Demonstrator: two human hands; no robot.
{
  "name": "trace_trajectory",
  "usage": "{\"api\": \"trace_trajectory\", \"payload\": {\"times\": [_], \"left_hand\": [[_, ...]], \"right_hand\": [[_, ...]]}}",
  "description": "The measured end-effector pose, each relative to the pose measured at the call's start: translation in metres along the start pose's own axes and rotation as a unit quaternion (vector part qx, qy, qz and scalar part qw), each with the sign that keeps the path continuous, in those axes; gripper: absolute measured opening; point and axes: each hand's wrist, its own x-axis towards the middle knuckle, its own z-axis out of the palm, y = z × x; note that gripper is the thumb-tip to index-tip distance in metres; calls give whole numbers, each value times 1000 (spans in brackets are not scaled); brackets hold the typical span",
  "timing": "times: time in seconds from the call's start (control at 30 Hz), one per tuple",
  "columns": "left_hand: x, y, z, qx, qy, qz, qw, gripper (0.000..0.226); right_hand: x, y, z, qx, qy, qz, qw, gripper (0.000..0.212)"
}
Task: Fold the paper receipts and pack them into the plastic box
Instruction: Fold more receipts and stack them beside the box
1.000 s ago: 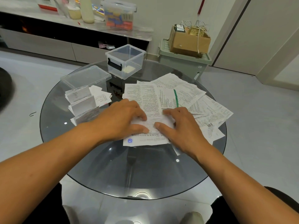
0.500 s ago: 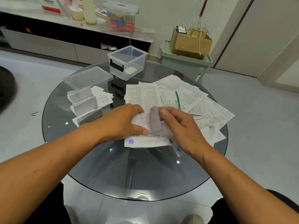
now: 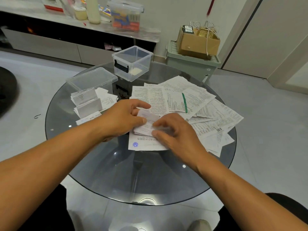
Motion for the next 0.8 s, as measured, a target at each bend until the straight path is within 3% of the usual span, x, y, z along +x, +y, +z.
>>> {"api": "trace_trajectory", "payload": {"times": [0.1,0.23,0.43,0.5,0.6,0.67,0.7,0.8], "left_hand": [[-4,7,1,-23,-17,24,999,39],[-5,8,3,-75,-3,23,997,39],[-4,7,11,-191,11,-20,981,23],[-3,7,8,-218,6,-35,975,20],[-6,6,1,-226,-43,-77,970,16],[-10,7,2,-215,-75,-91,969,16],[-12,9,3,-219,-86,-93,968,19],[-20,14,4,-259,-118,-90,954,51]], "right_hand": [[2,-8,-3,105,53,103,988,45],[3,-15,-9,240,74,153,956,12],[3,-24,-12,350,58,182,917,34],[1,-23,-16,341,50,136,929,25],[-2,-18,-19,256,24,58,965,47],[-2,-16,-17,239,26,46,969,27],[-2,-15,-16,251,39,53,966,18],[0,-16,-13,253,84,76,961,17]]}}
